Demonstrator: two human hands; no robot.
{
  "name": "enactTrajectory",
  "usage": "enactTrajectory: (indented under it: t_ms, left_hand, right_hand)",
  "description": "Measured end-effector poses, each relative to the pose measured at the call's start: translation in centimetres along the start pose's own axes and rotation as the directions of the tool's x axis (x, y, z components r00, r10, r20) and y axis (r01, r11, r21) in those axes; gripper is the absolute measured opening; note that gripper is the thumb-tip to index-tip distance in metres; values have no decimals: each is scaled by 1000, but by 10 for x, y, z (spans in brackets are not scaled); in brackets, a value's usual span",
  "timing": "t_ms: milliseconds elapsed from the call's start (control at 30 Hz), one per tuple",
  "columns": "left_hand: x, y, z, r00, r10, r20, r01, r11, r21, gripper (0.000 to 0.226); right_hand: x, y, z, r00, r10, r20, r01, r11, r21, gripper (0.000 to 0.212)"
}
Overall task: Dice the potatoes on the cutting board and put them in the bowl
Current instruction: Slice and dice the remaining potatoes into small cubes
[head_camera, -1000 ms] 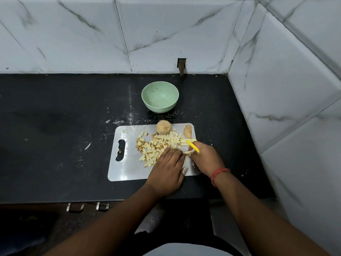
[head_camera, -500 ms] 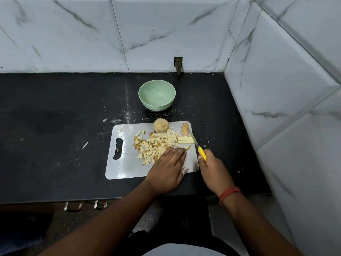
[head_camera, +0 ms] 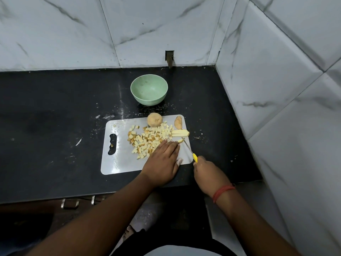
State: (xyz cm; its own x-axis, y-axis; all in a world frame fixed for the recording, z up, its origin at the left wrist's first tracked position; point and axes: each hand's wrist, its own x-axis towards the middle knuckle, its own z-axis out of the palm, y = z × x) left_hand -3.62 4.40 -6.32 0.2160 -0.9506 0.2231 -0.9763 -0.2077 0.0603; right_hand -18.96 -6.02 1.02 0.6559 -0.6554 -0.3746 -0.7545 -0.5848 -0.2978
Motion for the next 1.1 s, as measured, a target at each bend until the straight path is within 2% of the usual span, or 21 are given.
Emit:
enactTrajectory:
  t_ms: [100, 233, 400, 467, 567, 867, 1100]
  left_hand:
    - [2, 0, -1, 1000, -5, 14, 5, 1000, 9, 61]
    - [2, 1, -1, 1000, -11, 25, 11, 1000, 23, 62]
    - [1, 1, 0, 1000, -18, 19, 18, 1000, 26, 62]
    - [1, 1, 0, 1000, -18, 17, 18, 1000, 21, 62]
    - [1, 0, 0, 1000, -23, 19, 22, 1000, 10, 61]
    - [0, 1, 1, 1000, -23, 21, 23, 1000, 11, 60]
    - [0, 0, 1, 1000, -26, 14, 26, 1000, -5, 60]
  right_hand:
    - [8, -7, 2, 988, 104, 113, -109, 993, 40, 24]
    - [6, -7, 2, 980, 134, 147, -139, 990, 22, 30]
    - [-13, 0, 1, 981, 144, 128, -146, 989, 4, 21]
    - [-18, 1, -1, 991, 112, 80, -116, 992, 43, 14]
    - [-15, -4, -3, 998, 66, 23, -67, 995, 67, 14]
    - [9, -15, 4, 980, 126, 154, -125, 992, -14, 32]
    - [-13, 2, 6, 990, 87, 107, -90, 996, 28, 20]
